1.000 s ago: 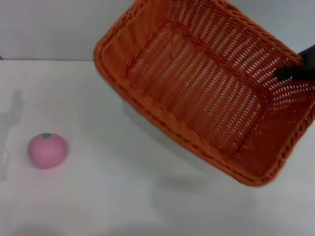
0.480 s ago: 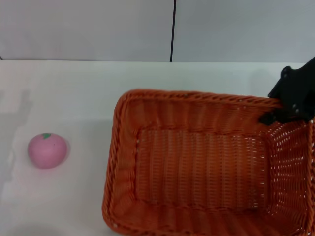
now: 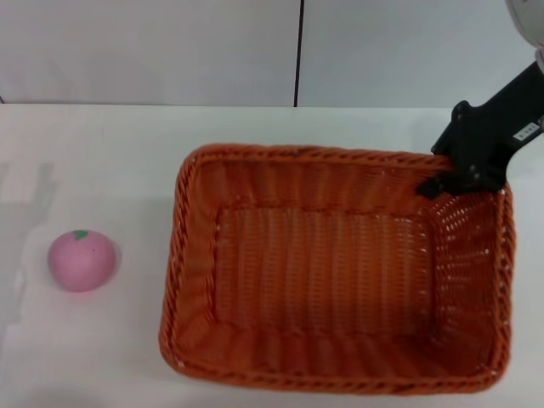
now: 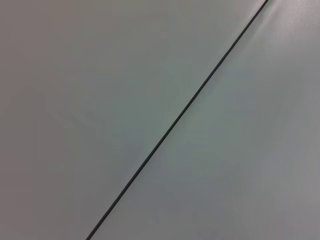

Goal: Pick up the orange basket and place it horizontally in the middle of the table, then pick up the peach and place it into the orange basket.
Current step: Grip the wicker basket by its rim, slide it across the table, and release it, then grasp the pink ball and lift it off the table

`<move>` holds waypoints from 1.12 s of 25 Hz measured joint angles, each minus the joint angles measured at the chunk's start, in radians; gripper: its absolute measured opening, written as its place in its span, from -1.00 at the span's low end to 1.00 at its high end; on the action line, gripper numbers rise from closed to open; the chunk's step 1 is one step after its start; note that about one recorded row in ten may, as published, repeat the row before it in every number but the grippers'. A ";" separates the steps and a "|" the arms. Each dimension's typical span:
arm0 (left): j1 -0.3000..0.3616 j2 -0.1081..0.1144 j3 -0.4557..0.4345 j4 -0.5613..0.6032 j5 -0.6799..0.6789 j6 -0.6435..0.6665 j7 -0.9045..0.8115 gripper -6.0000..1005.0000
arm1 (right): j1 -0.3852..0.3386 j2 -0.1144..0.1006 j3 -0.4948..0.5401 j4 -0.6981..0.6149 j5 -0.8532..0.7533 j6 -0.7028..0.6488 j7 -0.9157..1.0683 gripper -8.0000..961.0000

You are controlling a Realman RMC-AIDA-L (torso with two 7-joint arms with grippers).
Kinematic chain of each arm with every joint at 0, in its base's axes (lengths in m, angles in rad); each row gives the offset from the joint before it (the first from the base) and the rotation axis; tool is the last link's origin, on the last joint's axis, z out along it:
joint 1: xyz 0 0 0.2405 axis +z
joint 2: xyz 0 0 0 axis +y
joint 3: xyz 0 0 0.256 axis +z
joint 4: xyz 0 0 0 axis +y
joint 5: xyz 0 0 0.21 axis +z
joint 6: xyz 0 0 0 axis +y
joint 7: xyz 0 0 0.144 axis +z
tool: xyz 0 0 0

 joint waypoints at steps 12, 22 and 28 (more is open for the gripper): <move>0.003 0.000 0.002 0.000 0.014 0.000 0.000 0.68 | 0.018 0.025 0.002 0.084 0.009 0.103 -0.058 -0.71; 0.009 0.000 0.031 0.000 0.014 -0.003 0.000 0.68 | 0.020 0.031 0.105 0.075 0.033 0.180 -0.108 -0.70; 0.014 0.003 0.051 0.007 0.014 -0.026 0.002 0.68 | -0.036 0.033 0.282 0.021 0.107 0.236 -0.175 -0.27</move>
